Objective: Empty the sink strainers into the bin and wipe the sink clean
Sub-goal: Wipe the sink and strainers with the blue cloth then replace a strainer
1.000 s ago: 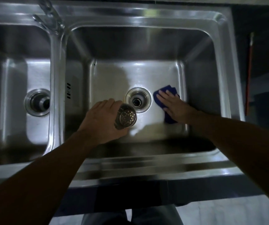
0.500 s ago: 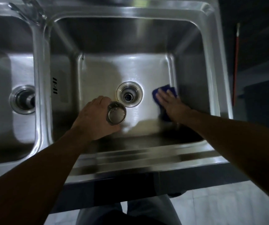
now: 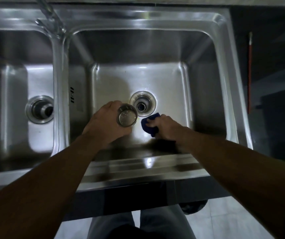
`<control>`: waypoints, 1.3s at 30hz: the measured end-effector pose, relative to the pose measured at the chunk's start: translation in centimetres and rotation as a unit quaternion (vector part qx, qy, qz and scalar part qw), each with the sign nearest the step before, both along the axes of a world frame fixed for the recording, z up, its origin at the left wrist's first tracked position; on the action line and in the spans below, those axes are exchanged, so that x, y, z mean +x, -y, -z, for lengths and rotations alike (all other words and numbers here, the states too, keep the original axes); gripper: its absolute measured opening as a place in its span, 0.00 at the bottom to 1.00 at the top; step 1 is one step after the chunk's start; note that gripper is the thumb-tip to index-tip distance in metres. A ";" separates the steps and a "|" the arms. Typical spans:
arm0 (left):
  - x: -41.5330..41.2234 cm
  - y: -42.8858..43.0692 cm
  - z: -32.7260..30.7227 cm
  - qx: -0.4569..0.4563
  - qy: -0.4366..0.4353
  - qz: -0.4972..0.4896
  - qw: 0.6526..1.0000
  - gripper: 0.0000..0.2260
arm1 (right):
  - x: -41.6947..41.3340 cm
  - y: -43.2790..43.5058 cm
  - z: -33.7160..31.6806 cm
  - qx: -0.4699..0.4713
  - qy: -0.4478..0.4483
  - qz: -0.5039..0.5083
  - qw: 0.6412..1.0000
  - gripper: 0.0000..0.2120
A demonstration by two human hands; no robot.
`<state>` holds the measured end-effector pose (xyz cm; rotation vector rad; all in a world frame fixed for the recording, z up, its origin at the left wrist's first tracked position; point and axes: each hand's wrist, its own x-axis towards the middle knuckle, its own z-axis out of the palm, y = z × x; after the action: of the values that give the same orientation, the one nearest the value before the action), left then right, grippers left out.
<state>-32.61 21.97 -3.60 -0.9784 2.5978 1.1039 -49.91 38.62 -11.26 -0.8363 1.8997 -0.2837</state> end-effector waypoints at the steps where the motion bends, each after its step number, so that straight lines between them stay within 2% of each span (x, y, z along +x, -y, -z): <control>1: -0.1 0.2 -0.2 0.002 0.002 -0.001 1.000 0.33 | 0.2 0.8 -0.4 -0.032 0.022 0.077 0.996 0.23; 3: -0.2 0.6 -0.4 -0.001 0.003 -0.003 1.000 0.33 | 0.7 1.4 -1.0 -0.060 0.139 0.241 0.959 0.24; 4: -0.2 0.8 -0.5 -0.004 0.000 -0.001 1.000 0.33 | 1.1 1.8 -1.5 -0.076 0.220 0.339 0.911 0.20; 6: -0.4 0.8 -0.7 -0.010 -0.010 0.010 1.000 0.34 | 1.9 2.2 -2.2 -0.076 0.401 0.476 0.779 0.19; 7: -0.5 0.7 -0.8 -0.011 -0.011 0.018 1.000 0.35 | 2.3 2.3 -2.6 -0.082 0.458 0.500 0.730 0.21; 8: -0.7 0.5 -0.9 -0.014 -0.009 0.029 0.999 0.36 | 2.6 2.6 -2.8 -0.099 0.492 0.513 0.696 0.24; 10: -1.1 0.2 -0.9 -0.023 -0.005 0.048 0.999 0.36 | 3.4 3.3 -3.3 -0.117 0.517 0.527 0.664 0.27; 13: -1.7 0.4 -1.1 -0.045 -0.011 0.049 0.998 0.35 | 3.9 4.6 -3.8 -0.114 0.531 0.557 0.628 0.19; 15: -2.3 0.8 -1.3 -0.068 -0.002 0.042 0.997 0.37 | 3.6 4.7 -3.7 -0.118 0.524 0.566 0.625 0.15; 18: -3.4 1.2 -1.5 -0.092 0.020 0.023 0.995 0.39 | 2.6 4.0 -3.8 -0.132 0.519 0.556 0.635 0.15; 23: -4.9 0.9 -1.8 -0.054 0.023 0.068 0.996 0.33 | 1.3 4.4 -4.2 -0.156 0.493 0.560 0.648 0.21; 26: -5.0 0.9 -1.8 -0.090 0.038 0.064 0.993 0.32 | 1.5 5.2 -4.0 -0.145 0.489 0.568 0.646 0.18; 28: -5.1 1.4 -1.9 -0.107 0.053 0.051 0.991 0.33 | 1.6 4.7 -3.7 -0.122 0.491 0.558 0.658 0.17; 30: -5.3 2.0 -2.0 -0.112 0.071 0.044 0.990 0.34 | 1.4 3.3 -3.5 -0.093 0.475 0.543 0.686 0.21; 32: -6.0 2.4 -1.9 -0.114 0.095 0.047 0.988 0.34 | 0.1 1.6 -3.5 -0.091 0.462 0.529 0.706 0.33; 33: -6.5 2.5 -1.7 -0.112 0.106 0.048 0.987 0.33 | -0.7 1.0 -3.7 -0.113 0.458 0.530 0.705 0.33; 34: -7.0 2.4 -1.5 -0.107 0.113 0.045 0.987 0.33 | -1.7 0.6 -3.8 -0.145 0.445 0.539 0.700 0.28; 35: -7.6 2.3 -1.2 -0.101 0.114 0.041 0.987 0.33 | -2.8 0.2 -3.7 -0.182 0.396 0.557 0.707 0.21; 36: -8.3 2.1 -0.8 -0.097 0.109 0.036 0.989 0.32 | -4.0 -0.1 -3.6 -0.211 0.304 0.564 0.738 0.15; 37: -9.2 1.9 -0.3 -0.093 0.102 0.032 0.990 0.31 | -5.1 -0.5 -3.5 -0.222 0.177 0.540 0.792 0.12; 39: -11.1 1.4 0.7 -0.087 0.086 0.028 0.992 0.30 | -6.8 -1.2 -2.7 -0.187 -0.074 0.394 0.897 0.13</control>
<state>-43.71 20.54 -4.30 -0.9814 2.5949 0.7522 -56.70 39.84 -8.58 -0.2750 2.2952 -1.1363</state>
